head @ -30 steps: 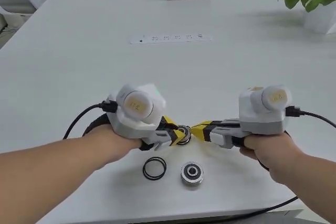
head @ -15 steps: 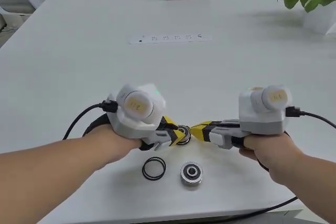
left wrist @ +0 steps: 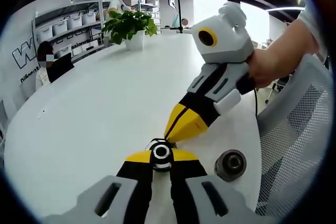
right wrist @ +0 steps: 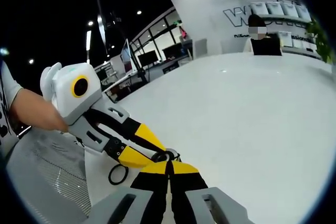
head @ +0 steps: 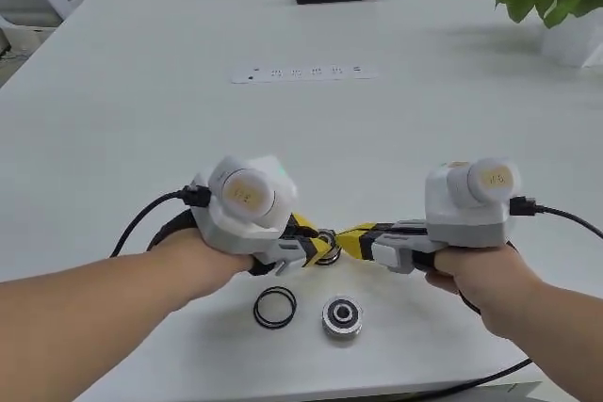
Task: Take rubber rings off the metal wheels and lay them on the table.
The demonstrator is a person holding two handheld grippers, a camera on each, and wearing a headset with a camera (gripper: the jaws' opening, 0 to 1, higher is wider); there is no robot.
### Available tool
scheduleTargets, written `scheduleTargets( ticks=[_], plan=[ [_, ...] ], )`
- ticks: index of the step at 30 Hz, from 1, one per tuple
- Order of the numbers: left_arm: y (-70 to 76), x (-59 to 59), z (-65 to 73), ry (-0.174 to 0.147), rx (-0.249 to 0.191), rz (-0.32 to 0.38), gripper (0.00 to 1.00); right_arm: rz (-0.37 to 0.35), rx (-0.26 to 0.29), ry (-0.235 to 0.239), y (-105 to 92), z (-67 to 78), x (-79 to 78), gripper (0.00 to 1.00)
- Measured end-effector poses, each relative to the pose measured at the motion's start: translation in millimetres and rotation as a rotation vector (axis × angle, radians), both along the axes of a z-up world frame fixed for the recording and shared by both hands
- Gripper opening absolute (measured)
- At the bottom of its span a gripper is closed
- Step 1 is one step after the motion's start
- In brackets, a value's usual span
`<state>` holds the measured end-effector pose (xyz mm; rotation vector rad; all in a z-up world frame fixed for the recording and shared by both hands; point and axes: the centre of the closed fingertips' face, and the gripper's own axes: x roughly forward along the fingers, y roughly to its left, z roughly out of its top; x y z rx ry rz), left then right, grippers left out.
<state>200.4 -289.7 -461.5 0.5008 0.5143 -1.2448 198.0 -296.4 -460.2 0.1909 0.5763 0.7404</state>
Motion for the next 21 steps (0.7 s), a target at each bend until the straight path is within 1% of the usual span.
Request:
scheduleTargets(
  ticks=[12,15,17,18,21],
  plan=[
    [0.0,-0.1,-0.1,-0.001,0.001,0.001,0.06,0.001,0.012,0.001,3.1,1.0,-0.5,0.00],
    [0.0,0.0,-0.1,-0.001,0.001,0.001,0.06,-0.003,0.036,0.003,5.9,3.3,-0.9,0.00],
    [-0.3,-0.2,-0.1,0.000,-0.001,0.003,0.06,0.015,0.047,0.002,10.2,5.1,-2.8,0.00],
    [-0.1,-0.2,-0.5,0.002,0.000,0.004,0.06,0.015,0.046,-0.004,11.1,8.0,-3.1,0.00],
    [-0.8,0.3,-0.3,0.002,-0.003,0.006,0.06,0.021,0.037,-0.007,10.9,8.0,-2.7,0.00]
  ],
)
